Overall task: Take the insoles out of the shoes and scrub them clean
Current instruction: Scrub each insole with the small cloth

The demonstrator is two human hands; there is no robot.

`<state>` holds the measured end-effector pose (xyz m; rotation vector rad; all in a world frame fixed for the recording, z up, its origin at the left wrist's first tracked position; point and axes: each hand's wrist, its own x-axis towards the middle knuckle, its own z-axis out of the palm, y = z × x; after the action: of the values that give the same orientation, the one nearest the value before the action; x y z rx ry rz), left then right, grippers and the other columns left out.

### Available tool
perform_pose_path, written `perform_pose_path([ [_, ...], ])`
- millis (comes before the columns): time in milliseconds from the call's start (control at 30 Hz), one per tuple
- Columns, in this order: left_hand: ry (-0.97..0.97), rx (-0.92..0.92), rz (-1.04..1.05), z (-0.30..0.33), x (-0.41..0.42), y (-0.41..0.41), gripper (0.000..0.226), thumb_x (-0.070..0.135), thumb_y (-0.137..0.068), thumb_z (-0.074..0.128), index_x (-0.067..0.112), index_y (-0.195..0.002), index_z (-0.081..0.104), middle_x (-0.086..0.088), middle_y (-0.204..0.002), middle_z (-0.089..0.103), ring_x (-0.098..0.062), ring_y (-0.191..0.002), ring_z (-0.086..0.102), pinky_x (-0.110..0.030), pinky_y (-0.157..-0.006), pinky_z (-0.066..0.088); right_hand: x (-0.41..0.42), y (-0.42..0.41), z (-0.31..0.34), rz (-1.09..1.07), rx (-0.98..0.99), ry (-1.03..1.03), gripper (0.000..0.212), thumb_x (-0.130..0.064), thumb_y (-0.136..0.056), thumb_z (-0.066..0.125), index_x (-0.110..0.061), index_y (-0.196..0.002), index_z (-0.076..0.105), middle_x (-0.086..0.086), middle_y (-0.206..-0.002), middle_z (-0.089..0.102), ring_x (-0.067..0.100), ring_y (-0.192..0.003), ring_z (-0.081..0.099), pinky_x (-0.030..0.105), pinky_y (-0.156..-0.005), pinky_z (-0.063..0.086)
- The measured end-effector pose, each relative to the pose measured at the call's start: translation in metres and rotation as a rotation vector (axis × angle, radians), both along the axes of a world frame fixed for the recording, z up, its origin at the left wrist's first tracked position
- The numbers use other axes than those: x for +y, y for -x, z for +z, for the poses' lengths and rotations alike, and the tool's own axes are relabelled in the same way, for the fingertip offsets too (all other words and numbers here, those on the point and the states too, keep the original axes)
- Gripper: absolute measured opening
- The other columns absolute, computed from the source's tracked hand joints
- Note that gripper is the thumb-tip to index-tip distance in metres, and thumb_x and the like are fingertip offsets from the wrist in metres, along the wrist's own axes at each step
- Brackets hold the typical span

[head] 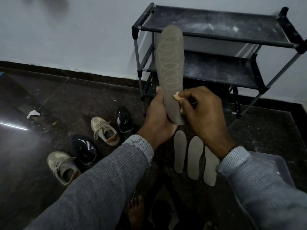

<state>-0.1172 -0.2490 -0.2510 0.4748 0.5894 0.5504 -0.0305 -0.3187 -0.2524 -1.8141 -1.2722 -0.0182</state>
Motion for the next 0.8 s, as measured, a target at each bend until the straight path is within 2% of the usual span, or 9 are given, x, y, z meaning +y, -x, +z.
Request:
perform_pose_path([
  [67,-0.011,0.004,0.008,0.0,0.0,-0.001,0.059,0.056,-0.099,0.025,0.01,-0.114,0.059,-0.012,-0.093,0.07,-0.023,-0.08,0.069,-0.035,-0.071,0.054,0.002,-0.001,-0.002,0.001,0.012,-0.006,0.014,-0.007,-0.086,0.067,-0.012,-0.098,0.073,-0.004,-0.094,0.063,0.001,-0.079,0.059,0.004,-0.076,0.044],
  [233,-0.012,0.074,0.022,-0.003,0.001,0.004,0.069,0.058,-0.097,0.028,0.001,-0.125,0.057,-0.014,-0.106,0.07,-0.024,-0.093,0.07,-0.032,-0.073,0.059,-0.002,0.024,0.001,0.184,0.223,0.027,0.017,-0.007,-0.086,0.069,-0.017,-0.098,0.074,-0.016,-0.084,0.064,-0.001,-0.078,0.063,0.012,-0.08,0.05],
  [300,-0.016,0.074,0.023,-0.003,-0.001,0.005,0.066,0.056,-0.098,0.028,0.002,-0.127,0.056,-0.014,-0.104,0.07,-0.023,-0.089,0.071,-0.031,-0.069,0.059,-0.002,0.02,0.0,0.157,0.162,0.018,0.017,-0.007,-0.086,0.069,-0.016,-0.099,0.074,-0.015,-0.086,0.063,-0.001,-0.08,0.062,0.011,-0.078,0.049],
  [367,-0.017,0.055,0.007,-0.001,-0.005,0.002,0.06,0.052,-0.1,0.027,0.006,-0.121,0.058,-0.013,-0.096,0.071,-0.022,-0.083,0.071,-0.029,-0.065,0.058,0.001,0.009,0.0,0.062,0.038,0.006,0.016,-0.007,-0.086,0.067,-0.014,-0.099,0.074,-0.006,-0.091,0.064,0.001,-0.081,0.06,0.007,-0.077,0.047],
  [433,-0.026,0.044,0.006,0.0,-0.009,-0.001,0.056,0.05,-0.101,0.026,0.008,-0.119,0.058,-0.011,-0.095,0.071,-0.022,-0.085,0.07,-0.031,-0.068,0.056,0.004,-0.003,0.001,-0.017,-0.018,0.002,0.015,-0.008,-0.087,0.066,-0.013,-0.099,0.073,-0.002,-0.094,0.065,0.004,-0.082,0.06,0.005,-0.077,0.045],
  [500,-0.033,0.055,0.02,-0.001,-0.009,-0.004,0.057,0.05,-0.101,0.025,0.009,-0.125,0.056,-0.012,-0.1,0.07,-0.022,-0.09,0.068,-0.032,-0.071,0.054,0.005,-0.004,-0.001,-0.034,-0.008,-0.007,0.014,-0.008,-0.087,0.066,-0.013,-0.098,0.073,-0.002,-0.095,0.065,0.003,-0.081,0.06,0.007,-0.076,0.046],
  [600,-0.026,0.079,0.022,-0.005,-0.005,-0.001,0.061,0.053,-0.1,0.027,0.006,-0.127,0.055,-0.013,-0.103,0.069,-0.023,-0.093,0.068,-0.031,-0.067,0.057,0.005,0.01,-0.004,0.05,0.127,0.013,0.015,-0.008,-0.087,0.066,-0.016,-0.099,0.073,-0.005,-0.096,0.066,0.0,-0.08,0.062,0.011,-0.074,0.05],
  [700,-0.016,0.095,0.02,-0.008,-0.002,0.004,0.064,0.055,-0.099,0.027,0.005,-0.127,0.056,-0.014,-0.105,0.07,-0.023,-0.094,0.069,-0.03,-0.067,0.058,0.004,0.019,-0.005,0.126,0.207,0.038,0.017,-0.007,-0.087,0.068,-0.017,-0.1,0.073,-0.008,-0.095,0.066,-0.002,-0.083,0.063,0.008,-0.074,0.05],
  [800,-0.014,0.074,0.0,-0.008,-0.005,0.004,0.059,0.052,-0.1,0.027,0.007,-0.125,0.056,-0.013,-0.103,0.07,-0.023,-0.094,0.067,-0.033,-0.071,0.057,0.007,0.01,-0.004,0.073,0.097,0.028,0.014,-0.007,-0.087,0.067,-0.015,-0.098,0.072,-0.007,-0.093,0.064,-0.001,-0.081,0.061,0.007,-0.074,0.048],
])
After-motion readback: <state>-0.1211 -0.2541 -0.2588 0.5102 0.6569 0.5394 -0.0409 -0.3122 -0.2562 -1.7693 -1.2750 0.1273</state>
